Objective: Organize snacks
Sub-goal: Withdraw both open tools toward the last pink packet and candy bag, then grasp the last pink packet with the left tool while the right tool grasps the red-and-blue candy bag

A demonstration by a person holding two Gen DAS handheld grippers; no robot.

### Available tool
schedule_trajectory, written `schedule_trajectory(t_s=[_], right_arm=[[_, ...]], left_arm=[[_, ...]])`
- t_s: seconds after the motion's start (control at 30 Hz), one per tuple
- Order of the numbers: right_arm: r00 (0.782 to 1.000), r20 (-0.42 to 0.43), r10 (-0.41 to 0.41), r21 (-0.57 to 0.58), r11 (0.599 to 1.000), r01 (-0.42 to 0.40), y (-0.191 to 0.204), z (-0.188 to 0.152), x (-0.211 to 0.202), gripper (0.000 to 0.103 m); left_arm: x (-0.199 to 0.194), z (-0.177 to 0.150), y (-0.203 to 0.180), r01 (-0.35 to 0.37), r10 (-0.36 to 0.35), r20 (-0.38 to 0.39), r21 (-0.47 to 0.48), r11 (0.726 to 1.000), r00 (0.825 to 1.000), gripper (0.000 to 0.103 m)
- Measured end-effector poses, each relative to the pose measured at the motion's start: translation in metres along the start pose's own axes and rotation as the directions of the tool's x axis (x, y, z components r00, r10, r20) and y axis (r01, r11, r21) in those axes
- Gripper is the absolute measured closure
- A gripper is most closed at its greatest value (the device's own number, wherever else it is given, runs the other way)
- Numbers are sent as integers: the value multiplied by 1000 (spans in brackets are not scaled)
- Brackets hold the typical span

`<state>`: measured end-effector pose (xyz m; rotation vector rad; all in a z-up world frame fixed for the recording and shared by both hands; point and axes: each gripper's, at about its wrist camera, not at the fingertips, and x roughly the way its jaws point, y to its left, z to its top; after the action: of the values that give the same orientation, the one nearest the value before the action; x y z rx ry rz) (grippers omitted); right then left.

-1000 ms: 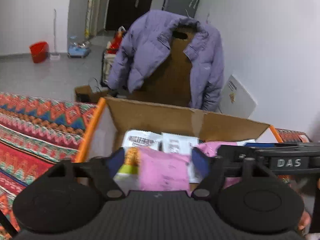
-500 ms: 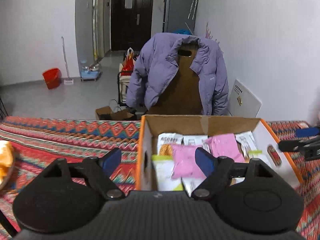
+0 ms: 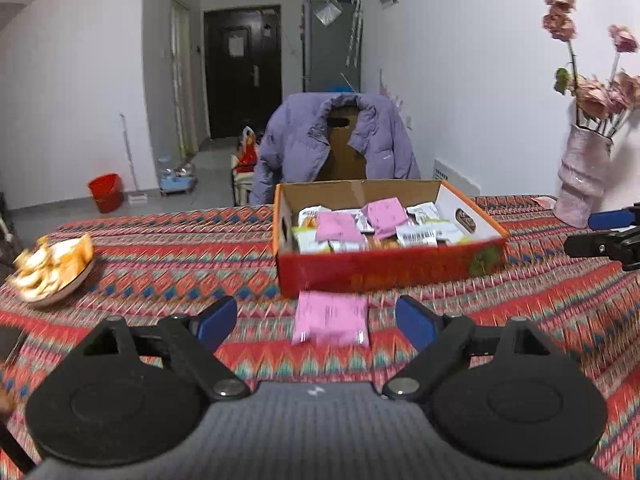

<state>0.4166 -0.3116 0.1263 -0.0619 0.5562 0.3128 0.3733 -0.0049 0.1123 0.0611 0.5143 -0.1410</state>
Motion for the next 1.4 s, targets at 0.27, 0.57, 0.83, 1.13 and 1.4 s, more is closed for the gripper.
schedule_trajectory(t_s=[0.27,0.57,0.83,1.13,1.4], right_arm=[[998,57,1,49,999,-4,45,-94,-79,3],[988,42,-150,-155,976,155,94,-158,-134,3],[996,27,-85,-68,994,87,95,-166,-130,2],[997,-7,-82,12,997,82,93,-158,-99,2],[994,-81,-73,110,991,82,92,-155,-45,2]], left_arm=[[-96,-81,-9,-8,12,60,-71,997,998,6],[-137,-128,-14,-69,69,17,-21,997,997,4],[-134,-129,-14,-68,68,24,-17,998,997,4],[-116,-129,-9,-59,59,-9,-32,998,998,4],[-78,-122,-3,-50,47,-59,-38,998,997,4]])
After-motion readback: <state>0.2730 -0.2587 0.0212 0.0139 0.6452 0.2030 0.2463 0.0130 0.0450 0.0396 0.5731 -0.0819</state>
